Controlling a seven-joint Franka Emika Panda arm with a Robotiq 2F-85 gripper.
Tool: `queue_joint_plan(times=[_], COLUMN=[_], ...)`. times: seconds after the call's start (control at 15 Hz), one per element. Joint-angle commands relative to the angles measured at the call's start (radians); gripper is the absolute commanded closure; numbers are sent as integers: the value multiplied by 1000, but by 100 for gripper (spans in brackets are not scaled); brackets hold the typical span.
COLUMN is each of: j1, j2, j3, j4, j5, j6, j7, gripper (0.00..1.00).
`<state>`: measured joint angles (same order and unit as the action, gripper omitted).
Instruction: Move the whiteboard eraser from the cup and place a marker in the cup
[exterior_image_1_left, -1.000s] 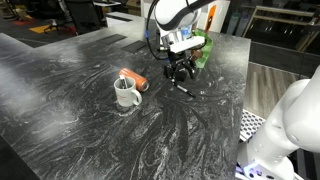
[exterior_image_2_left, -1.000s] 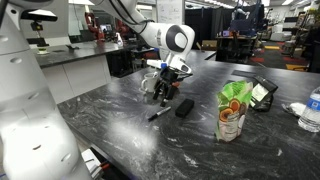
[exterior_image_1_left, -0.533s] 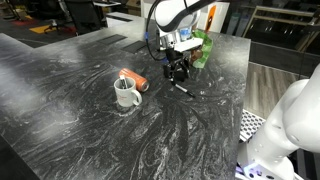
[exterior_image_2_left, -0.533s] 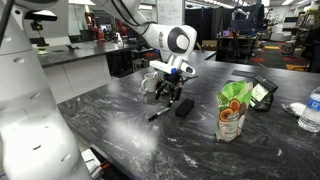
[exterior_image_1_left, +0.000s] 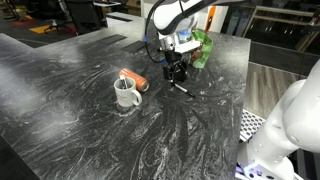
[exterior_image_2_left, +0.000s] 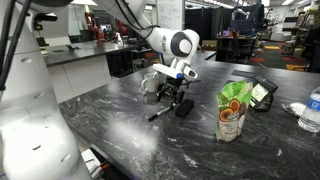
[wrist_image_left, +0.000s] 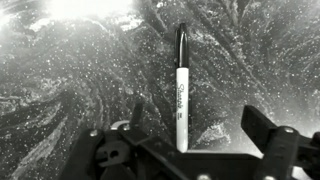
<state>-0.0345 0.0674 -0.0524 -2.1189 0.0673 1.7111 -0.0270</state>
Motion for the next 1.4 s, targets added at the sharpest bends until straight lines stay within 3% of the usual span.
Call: queue_joint_plan(times=[0.0,0.27,0.33,0.4,1.07,1.33], j1=[-15,-17,-17,-17,-23,-22], j2=[53,96,101,100,97,97], j3=[-3,-4,-4,-4,-17,-15], j4=[17,34,48,54,58,64], j5=[16,14,11,8,-6,-6], j6=[44,60,47,47,41,36], j7=[-48,-50,-42,-42,-10,9], gripper=[0,0,25,26,97,98])
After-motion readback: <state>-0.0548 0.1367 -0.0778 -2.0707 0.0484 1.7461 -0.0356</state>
